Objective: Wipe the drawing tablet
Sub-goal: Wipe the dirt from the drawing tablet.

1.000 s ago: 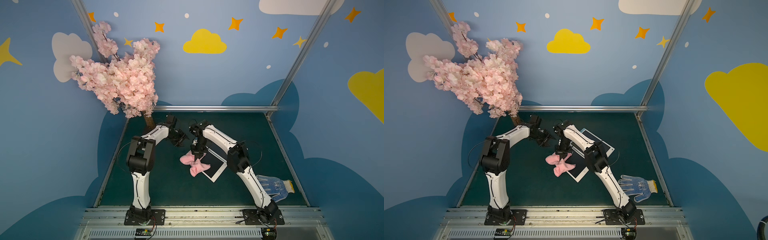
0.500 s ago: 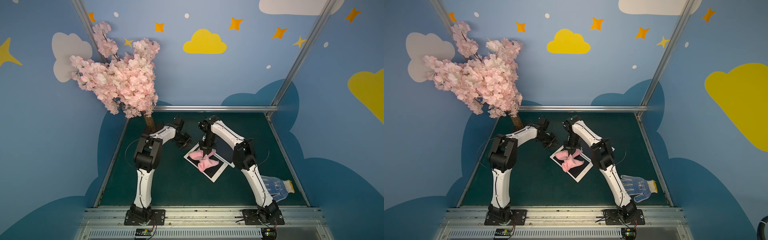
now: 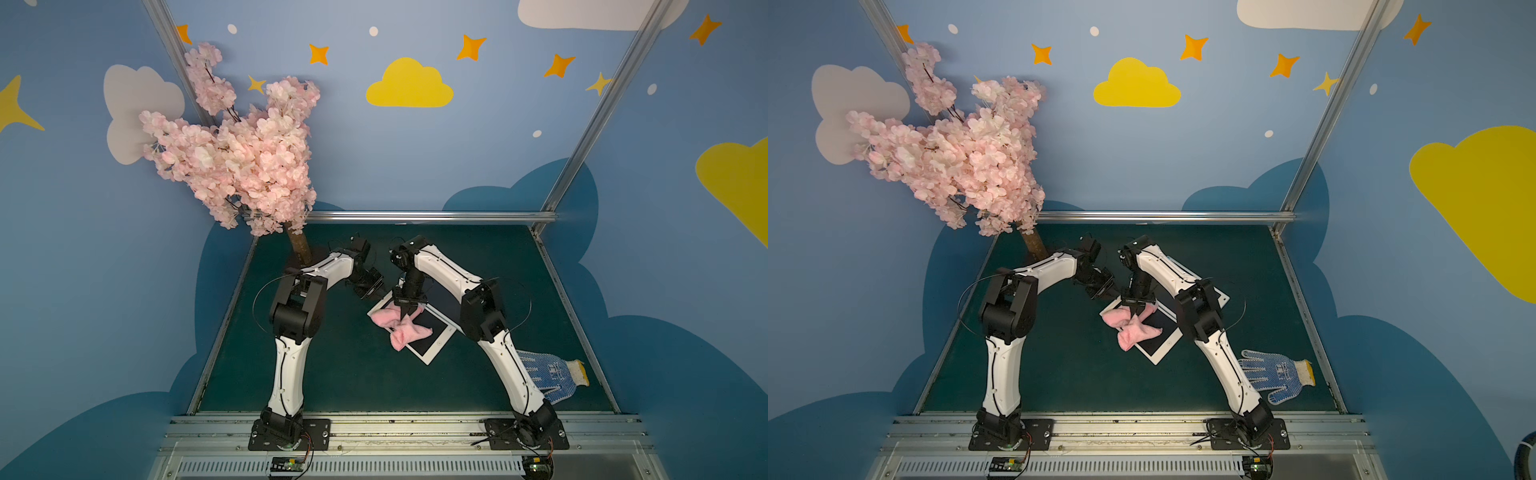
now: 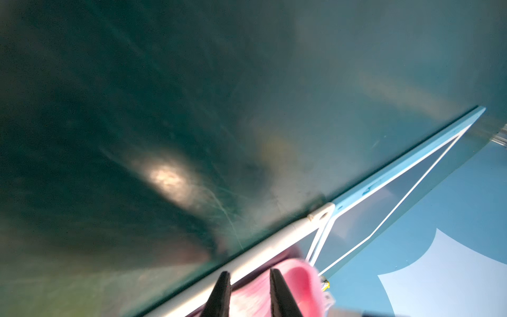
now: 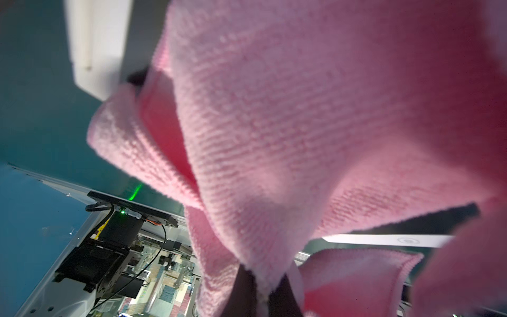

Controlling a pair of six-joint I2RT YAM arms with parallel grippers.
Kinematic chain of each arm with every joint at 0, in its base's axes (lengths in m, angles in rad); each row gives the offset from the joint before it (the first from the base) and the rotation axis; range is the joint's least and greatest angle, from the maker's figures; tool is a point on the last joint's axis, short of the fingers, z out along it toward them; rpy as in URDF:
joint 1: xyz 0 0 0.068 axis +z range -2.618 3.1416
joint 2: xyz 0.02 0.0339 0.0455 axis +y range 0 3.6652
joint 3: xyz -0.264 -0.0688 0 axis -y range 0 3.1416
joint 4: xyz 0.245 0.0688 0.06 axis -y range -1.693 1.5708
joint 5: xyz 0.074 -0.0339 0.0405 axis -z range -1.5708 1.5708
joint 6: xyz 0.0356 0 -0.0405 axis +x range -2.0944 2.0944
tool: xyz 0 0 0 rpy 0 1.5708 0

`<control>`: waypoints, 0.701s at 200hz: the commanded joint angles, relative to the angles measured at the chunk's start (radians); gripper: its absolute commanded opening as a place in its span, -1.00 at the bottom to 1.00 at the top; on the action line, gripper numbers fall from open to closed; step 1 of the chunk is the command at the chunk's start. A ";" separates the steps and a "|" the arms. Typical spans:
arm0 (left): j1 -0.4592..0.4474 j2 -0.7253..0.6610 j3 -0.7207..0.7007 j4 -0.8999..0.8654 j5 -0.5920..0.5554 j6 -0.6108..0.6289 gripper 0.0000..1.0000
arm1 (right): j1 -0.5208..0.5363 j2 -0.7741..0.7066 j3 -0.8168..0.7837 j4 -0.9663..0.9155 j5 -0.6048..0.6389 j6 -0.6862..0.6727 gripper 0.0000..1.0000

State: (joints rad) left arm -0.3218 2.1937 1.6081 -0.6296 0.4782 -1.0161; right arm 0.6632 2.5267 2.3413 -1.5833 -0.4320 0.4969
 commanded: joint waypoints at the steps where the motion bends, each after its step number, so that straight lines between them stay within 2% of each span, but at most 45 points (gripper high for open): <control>1: -0.001 0.031 0.011 -0.046 -0.013 0.020 -0.45 | -0.040 -0.048 -0.035 -0.021 0.017 -0.007 -1.00; 28: 0.001 0.020 0.001 -0.047 0.018 0.011 -0.46 | -0.019 -0.069 -0.057 -0.020 0.009 -0.006 -1.00; 80: 0.014 -0.106 -0.096 -0.039 0.088 0.039 -0.45 | 0.078 -0.035 -0.051 0.029 -0.045 0.042 -1.00; 112: 0.012 -0.041 -0.055 -0.079 0.098 0.075 -0.47 | 0.089 -0.015 -0.028 0.026 -0.046 0.043 -1.00; 140: 0.007 -0.021 -0.048 -0.101 0.059 0.096 -0.48 | 0.041 -0.069 -0.092 0.033 0.000 0.039 -1.00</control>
State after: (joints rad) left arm -0.3138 2.1456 1.5444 -0.6815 0.5510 -0.9600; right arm 0.7601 2.5080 2.2875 -1.5490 -0.4690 0.5247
